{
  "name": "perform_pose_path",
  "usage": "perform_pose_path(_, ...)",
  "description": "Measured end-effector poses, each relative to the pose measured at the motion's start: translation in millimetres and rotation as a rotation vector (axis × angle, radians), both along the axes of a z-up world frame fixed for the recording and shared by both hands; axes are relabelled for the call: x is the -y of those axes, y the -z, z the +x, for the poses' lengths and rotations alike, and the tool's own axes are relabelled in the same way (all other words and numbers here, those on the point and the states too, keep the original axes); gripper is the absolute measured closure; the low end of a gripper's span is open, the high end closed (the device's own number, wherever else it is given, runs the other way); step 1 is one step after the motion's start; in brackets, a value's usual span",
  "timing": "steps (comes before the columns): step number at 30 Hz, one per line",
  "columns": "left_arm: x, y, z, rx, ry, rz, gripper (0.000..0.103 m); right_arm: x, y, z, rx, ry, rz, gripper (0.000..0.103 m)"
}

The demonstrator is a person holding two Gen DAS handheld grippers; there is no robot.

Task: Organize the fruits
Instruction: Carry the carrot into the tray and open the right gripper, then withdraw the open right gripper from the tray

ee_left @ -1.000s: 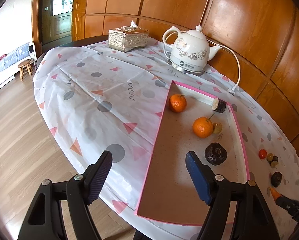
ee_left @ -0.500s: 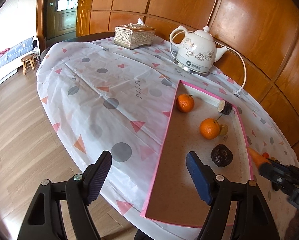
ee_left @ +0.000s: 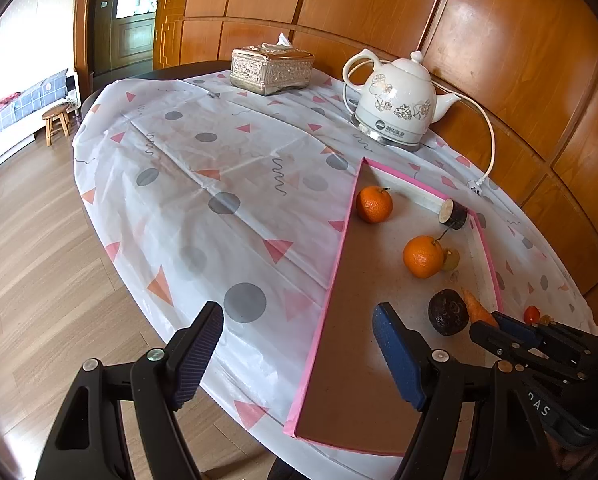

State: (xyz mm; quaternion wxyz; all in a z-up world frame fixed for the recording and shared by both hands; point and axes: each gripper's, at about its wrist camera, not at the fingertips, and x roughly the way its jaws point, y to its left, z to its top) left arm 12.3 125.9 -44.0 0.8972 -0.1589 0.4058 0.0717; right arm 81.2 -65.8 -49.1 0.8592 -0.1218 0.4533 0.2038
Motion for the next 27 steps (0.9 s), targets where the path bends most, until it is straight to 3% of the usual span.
perform_pose_path(13,9,-8,-4,0.024,0.021,0.015,0.025,28,-9,-13,0.031,0.097,0.064,0.077)
perform_pose_path(27,20,-16,-5,0.039,0.065,0.033,0.025,102,-18,-47,0.127,0.321,0.124,0.074)
